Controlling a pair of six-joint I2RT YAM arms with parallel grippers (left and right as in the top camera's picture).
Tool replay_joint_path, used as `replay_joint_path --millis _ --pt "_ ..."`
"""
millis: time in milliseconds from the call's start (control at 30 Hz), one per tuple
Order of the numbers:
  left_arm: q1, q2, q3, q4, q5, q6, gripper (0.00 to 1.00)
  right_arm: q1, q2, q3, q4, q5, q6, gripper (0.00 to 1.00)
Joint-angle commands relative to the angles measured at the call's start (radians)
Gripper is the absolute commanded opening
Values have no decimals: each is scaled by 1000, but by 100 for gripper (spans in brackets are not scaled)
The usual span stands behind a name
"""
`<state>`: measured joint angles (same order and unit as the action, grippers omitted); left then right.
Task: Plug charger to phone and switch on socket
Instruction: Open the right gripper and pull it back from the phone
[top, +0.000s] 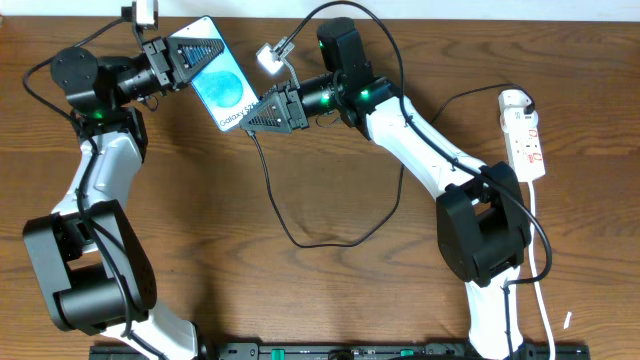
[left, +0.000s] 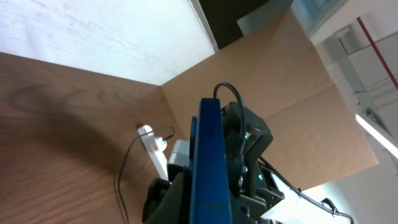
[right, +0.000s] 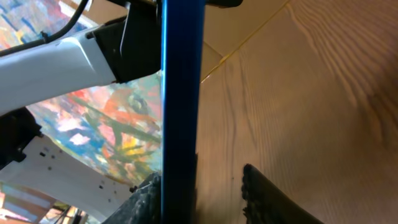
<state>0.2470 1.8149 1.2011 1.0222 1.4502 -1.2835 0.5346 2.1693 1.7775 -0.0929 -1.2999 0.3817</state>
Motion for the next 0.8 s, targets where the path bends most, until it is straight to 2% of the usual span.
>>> replay_joint_path --millis 0,133,167,767 --pt "21 -10 9 9 42 -17 7 -5 8 13 4 17 -32 73" --pt "32 -10 9 9 42 -17 7 -5 8 13 5 10 -40 98" --pt "32 -10 9 9 42 -17 7 -6 8 13 5 10 -40 99" --pt "32 -10 9 9 60 -18 7 -86 8 13 10 42 -38 99"
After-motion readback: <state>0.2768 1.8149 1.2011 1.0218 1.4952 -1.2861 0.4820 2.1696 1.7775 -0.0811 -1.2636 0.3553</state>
